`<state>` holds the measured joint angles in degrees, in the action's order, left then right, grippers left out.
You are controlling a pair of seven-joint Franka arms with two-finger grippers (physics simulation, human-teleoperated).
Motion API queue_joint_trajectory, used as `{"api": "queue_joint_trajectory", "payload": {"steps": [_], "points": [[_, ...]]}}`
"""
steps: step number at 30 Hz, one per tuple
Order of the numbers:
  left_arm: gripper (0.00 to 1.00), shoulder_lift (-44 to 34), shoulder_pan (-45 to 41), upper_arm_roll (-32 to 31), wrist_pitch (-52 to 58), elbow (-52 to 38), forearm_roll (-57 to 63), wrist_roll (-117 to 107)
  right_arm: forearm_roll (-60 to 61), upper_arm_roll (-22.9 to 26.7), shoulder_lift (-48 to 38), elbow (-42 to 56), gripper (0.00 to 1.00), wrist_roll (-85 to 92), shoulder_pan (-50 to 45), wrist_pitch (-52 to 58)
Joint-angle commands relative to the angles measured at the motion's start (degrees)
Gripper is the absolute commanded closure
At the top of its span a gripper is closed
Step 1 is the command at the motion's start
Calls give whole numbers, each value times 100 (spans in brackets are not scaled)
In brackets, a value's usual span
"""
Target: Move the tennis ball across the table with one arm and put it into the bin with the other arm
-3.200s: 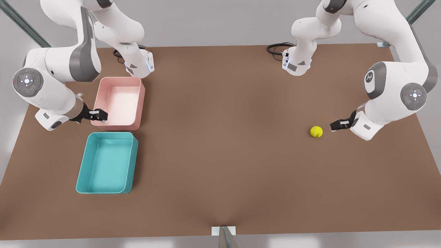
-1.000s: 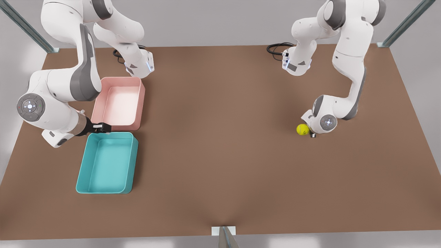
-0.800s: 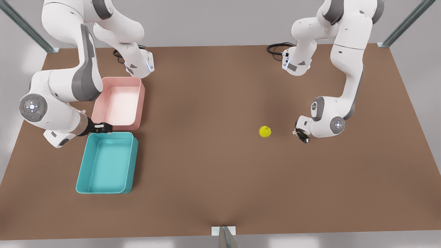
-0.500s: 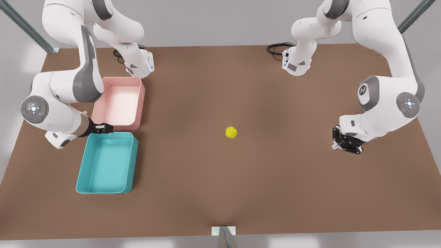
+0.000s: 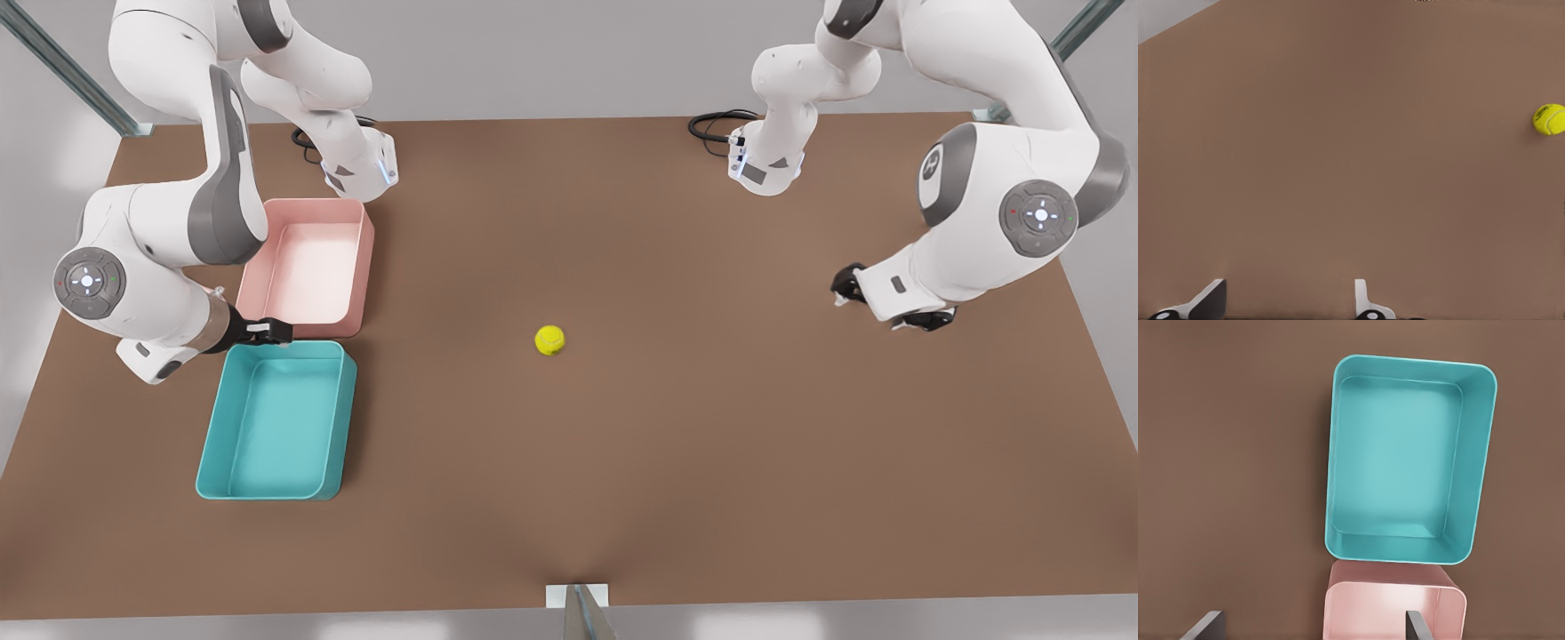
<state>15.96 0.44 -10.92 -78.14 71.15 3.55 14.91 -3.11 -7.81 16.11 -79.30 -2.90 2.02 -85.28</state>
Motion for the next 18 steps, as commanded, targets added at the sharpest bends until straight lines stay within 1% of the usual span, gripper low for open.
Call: {"api": "queue_joint_trajectory", "payload": {"steps": [1,5,6,7,8,9,10,11,12,13,14,16,17,18], "points": [[0,-14,-17,20,123,5,-91,-3381,3,-1,-3,3,0,9,0,2],[0,-23,-17,20,123,5,-82,-3381,3,-1,15,3,0,9,0,2],[0,-14,-17,20,123,5,-82,-3381,135,-36,190,55,0,-27,-9,-85],[0,-14,-26,29,123,5,-82,-3381,539,-124,892,644,0,8,-210,-94],[0,-14,-53,90,123,5,-82,-3372,609,-160,1490,1135,0,-271,-597,-410],[0,-14,-53,99,123,5,-82,-3372,592,-221,1781,1251,0,-475,-711,-490],[0,-23,-53,99,123,5,-82,-3372,277,-159,1904,1233,0,-624,-1081,-604],[0,-23,-53,108,123,5,-82,-3372,153,-203,2115,1198,0,-1168,-1265,-1218],[0,-23,-61,125,123,5,-82,-3372,-49,-151,2282,1180,0,-2187,-1941,-1763],[0,-14,-61,134,123,5,-82,-3372,-287,-159,2379,1250,0,-3268,-2337,-2028],[0,-14,-88,134,123,5,-82,-3372,-287,-151,2484,1277,0,-3805,-2654,-2309],[0,-14,-88,143,123,5,-82,-3372,-296,-142,2581,1286,0,-3955,-2944,-2459],[0,-14,-88,143,123,5,-82,-3372,-461,-98,2607,1260,0,-4174,-3145,-2459],[0,-14,-88,152,123,31,-91,-3390,-928,-124,2607,1101,0,-4456,-3375,-2467]]}}
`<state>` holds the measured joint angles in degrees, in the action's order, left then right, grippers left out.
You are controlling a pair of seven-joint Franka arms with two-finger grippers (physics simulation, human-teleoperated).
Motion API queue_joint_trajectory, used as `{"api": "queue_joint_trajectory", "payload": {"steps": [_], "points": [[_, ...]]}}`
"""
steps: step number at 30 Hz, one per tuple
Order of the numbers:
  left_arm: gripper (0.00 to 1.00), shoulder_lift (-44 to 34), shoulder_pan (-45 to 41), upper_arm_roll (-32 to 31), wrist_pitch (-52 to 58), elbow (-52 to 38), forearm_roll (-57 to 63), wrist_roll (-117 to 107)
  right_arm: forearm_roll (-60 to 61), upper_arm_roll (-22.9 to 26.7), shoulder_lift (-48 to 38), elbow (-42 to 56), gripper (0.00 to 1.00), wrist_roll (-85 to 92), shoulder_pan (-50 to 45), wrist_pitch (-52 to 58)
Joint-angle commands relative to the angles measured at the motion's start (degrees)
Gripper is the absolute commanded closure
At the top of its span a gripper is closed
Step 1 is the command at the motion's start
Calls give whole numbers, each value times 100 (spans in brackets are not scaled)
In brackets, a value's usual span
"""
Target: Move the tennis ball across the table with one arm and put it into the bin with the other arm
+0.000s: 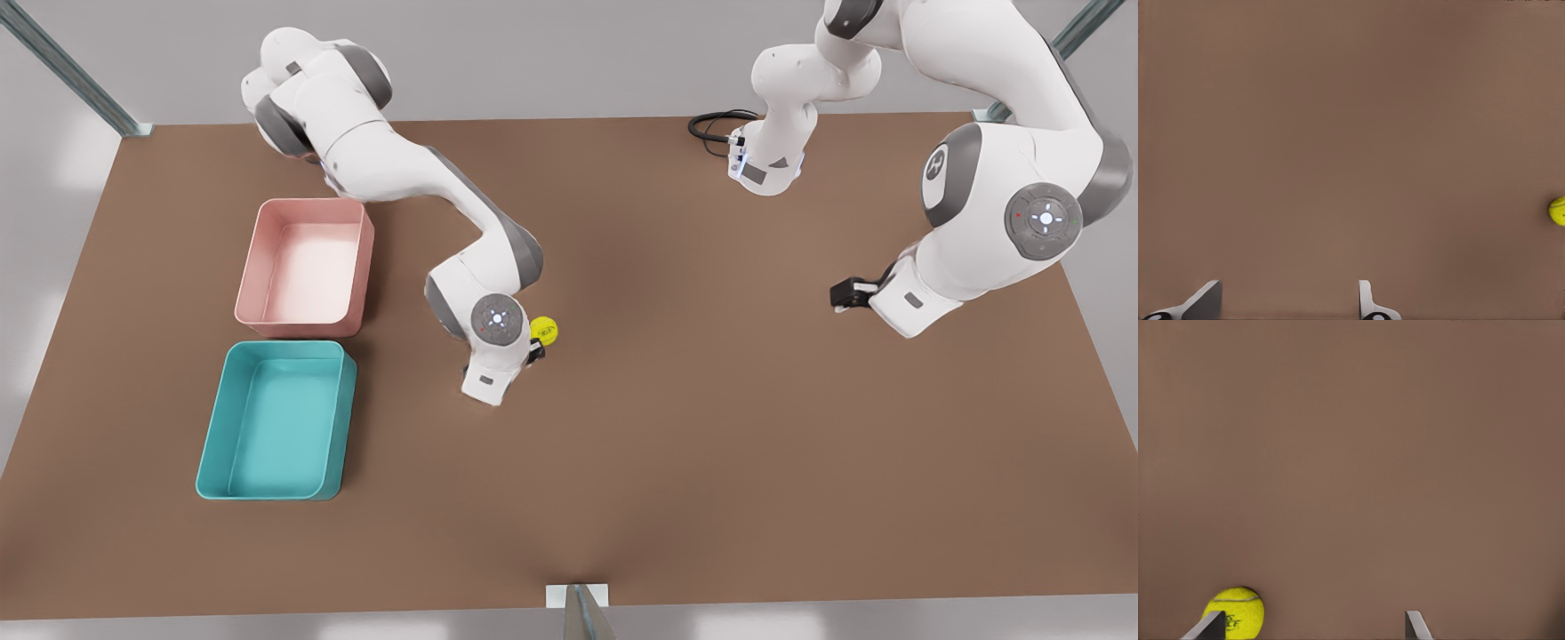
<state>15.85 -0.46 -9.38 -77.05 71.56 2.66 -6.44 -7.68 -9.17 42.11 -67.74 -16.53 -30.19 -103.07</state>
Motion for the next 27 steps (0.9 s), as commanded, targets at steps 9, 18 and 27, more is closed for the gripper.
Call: {"api": "queue_joint_trajectory", "payload": {"steps": [9,18,27], "points": [[0,375,-33,94,-478,288,-99,-1887,-401,-50,114,-1310,0,-3462,-602,-2111],[0,445,-103,7,-610,288,-99,-1887,-410,-155,-449,-2656,0,-3541,-567,-2903],[0,463,-86,7,-601,288,-108,-1878,-410,-147,-300,-2841,0,-3471,-523,-3229]]}}
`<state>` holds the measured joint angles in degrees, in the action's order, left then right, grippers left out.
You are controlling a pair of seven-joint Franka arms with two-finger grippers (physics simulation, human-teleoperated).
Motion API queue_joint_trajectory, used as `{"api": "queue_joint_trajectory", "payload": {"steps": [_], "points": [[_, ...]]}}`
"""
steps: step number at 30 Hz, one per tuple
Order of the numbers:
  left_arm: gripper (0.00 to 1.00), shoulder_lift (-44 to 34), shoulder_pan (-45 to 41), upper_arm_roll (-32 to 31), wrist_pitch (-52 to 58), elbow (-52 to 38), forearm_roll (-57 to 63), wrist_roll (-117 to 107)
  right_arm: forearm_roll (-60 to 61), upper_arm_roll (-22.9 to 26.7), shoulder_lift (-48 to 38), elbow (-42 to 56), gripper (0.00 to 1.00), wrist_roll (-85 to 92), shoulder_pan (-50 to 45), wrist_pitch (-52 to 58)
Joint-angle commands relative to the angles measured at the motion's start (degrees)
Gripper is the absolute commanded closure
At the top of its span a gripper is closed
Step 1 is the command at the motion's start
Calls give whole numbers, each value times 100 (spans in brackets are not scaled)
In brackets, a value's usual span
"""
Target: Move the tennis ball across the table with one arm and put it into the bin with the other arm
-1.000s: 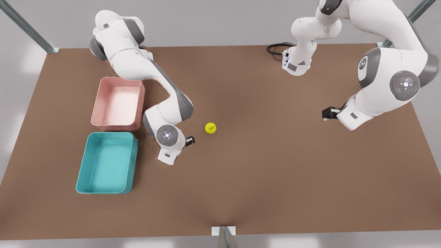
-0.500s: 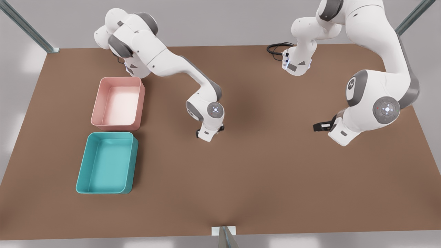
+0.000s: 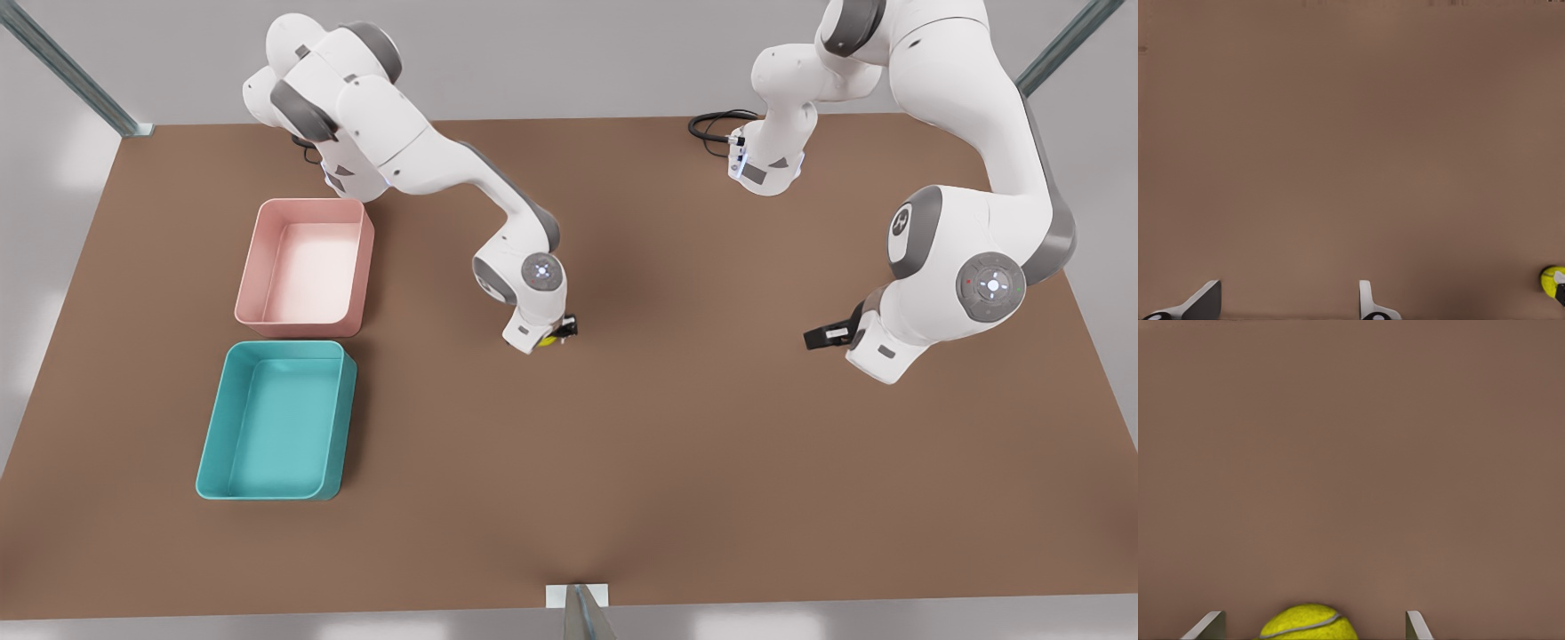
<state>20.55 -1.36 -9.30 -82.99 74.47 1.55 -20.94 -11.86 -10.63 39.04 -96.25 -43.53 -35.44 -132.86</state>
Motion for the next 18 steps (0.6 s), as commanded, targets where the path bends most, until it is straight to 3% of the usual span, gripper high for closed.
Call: {"api": "queue_joint_trajectory", "payload": {"steps": [1,18], "points": [[0,-7,4,-2,-7,-3,4,-437,-9,0,16,-26,0,-771,-7,-258],[0,2,-5,-2,28,6,-14,-464,-133,-9,104,-492,0,-700,-183,-592]]}}
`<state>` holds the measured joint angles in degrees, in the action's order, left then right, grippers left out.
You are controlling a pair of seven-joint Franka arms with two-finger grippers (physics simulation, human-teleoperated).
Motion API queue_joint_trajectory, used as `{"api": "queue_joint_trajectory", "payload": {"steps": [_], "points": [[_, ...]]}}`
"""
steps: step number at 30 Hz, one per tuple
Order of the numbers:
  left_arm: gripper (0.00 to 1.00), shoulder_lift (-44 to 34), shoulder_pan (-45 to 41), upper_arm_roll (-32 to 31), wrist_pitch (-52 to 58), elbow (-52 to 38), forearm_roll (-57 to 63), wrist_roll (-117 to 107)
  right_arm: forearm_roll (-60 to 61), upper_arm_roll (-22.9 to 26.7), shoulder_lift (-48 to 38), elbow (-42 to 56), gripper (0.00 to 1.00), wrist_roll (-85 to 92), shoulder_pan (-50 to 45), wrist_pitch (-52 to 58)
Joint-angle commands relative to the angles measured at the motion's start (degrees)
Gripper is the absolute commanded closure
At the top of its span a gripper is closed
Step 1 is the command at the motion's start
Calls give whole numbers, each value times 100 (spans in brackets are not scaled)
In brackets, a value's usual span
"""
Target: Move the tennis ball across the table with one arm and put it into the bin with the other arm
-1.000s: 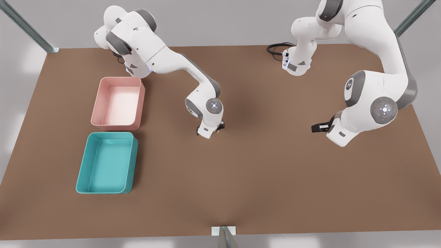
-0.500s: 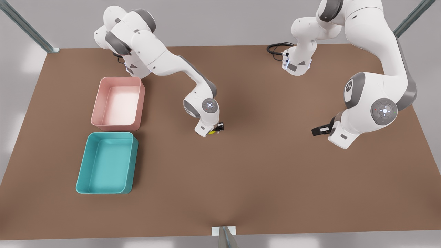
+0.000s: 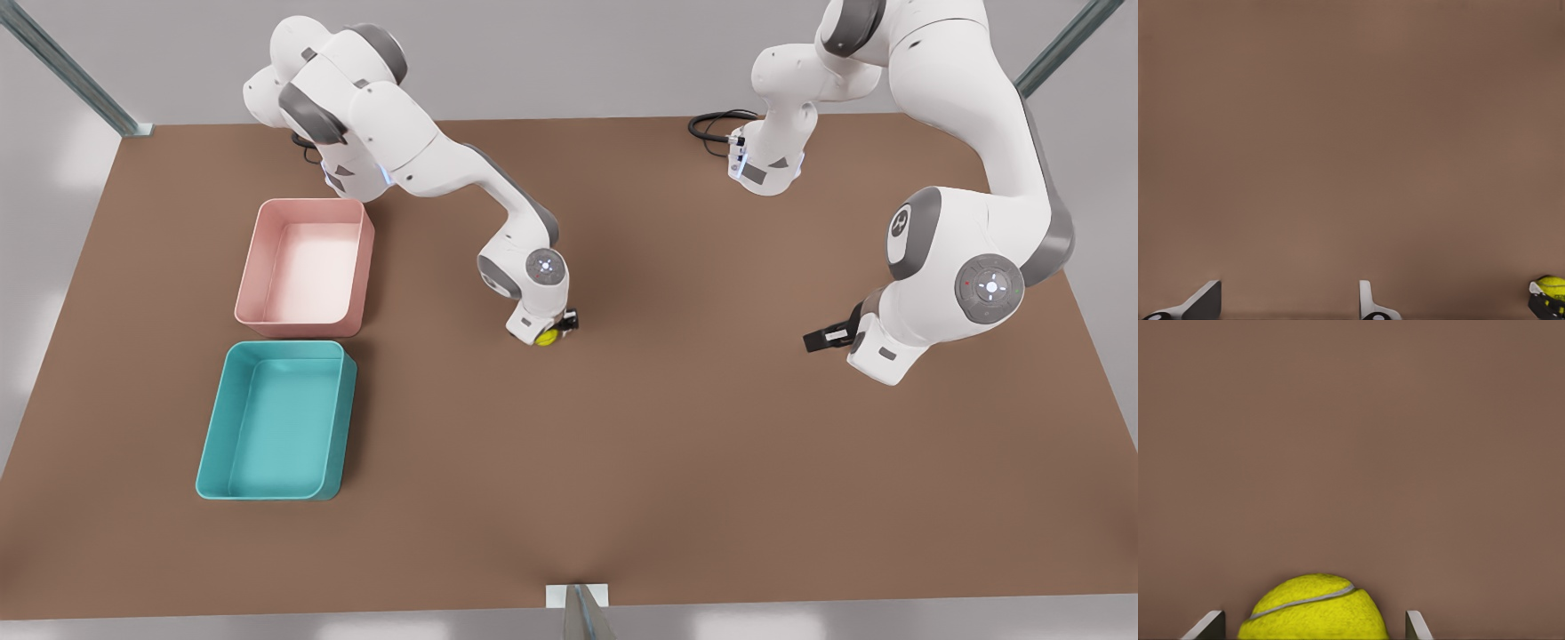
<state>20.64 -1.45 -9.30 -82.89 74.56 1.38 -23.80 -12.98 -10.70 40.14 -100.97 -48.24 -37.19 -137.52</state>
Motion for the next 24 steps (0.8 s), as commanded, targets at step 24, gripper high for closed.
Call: {"api": "queue_joint_trajectory", "payload": {"steps": [24], "points": [[0,37,4,-2,63,-3,-6,-134,-100,41,-771,-63,22,403,1380,-390]]}}
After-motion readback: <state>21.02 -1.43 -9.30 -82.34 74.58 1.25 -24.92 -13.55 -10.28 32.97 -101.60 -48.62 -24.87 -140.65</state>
